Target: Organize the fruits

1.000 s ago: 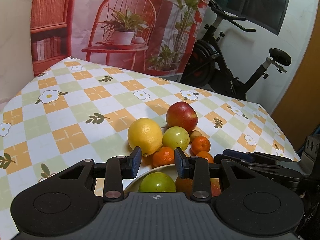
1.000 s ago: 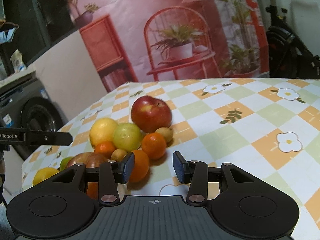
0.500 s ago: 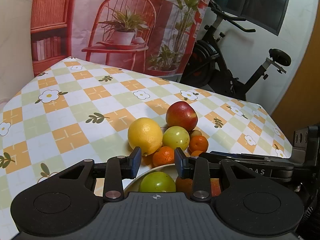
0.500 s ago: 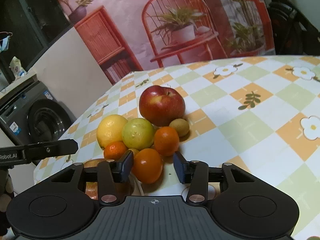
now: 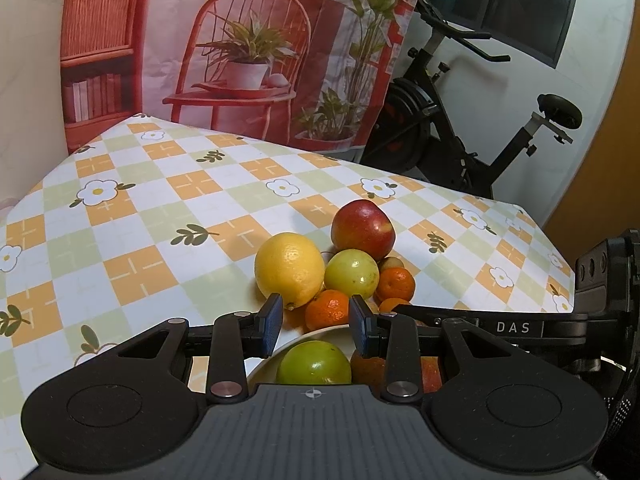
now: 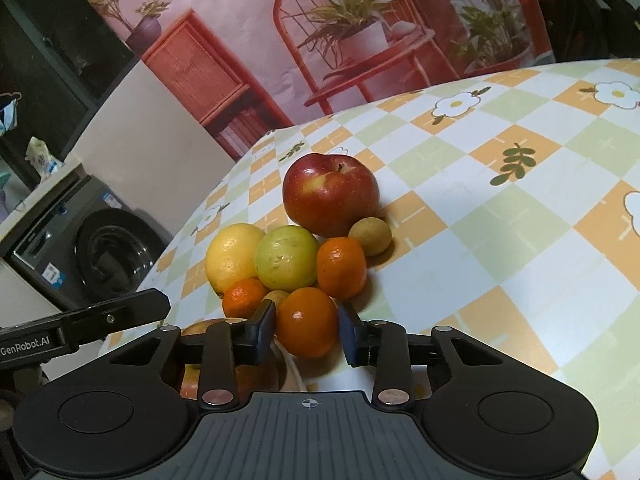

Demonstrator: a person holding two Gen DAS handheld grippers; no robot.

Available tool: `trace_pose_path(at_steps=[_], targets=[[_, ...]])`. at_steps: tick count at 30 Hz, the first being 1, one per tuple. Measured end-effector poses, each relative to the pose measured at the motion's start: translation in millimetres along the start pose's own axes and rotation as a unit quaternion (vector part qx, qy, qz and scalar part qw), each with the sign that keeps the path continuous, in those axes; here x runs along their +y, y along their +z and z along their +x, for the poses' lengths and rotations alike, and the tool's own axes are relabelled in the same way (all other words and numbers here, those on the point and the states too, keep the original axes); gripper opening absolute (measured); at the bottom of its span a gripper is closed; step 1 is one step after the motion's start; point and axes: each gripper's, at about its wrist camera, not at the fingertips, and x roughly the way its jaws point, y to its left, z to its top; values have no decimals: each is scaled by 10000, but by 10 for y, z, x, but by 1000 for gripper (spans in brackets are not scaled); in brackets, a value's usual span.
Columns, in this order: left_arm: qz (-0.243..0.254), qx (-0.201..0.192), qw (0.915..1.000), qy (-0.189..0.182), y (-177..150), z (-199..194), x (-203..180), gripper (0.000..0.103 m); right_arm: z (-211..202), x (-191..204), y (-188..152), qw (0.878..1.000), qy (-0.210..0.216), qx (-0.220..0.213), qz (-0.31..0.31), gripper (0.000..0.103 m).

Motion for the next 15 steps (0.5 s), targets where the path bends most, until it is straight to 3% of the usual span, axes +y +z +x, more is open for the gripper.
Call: trace_pose_path(at_steps=[7, 11, 15], targets=[[49, 173, 9997, -154, 24, 39, -9, 38, -183, 79, -94, 9977, -361, -381, -435, 30], [187, 368, 9986, -336, 49, 126, -35, 28, -311, 92, -104, 9938, -624, -587, -710, 30], [164, 536, 9977, -381, 88, 242, -34, 27, -434, 94, -105, 9878, -907, -762, -1010, 30]])
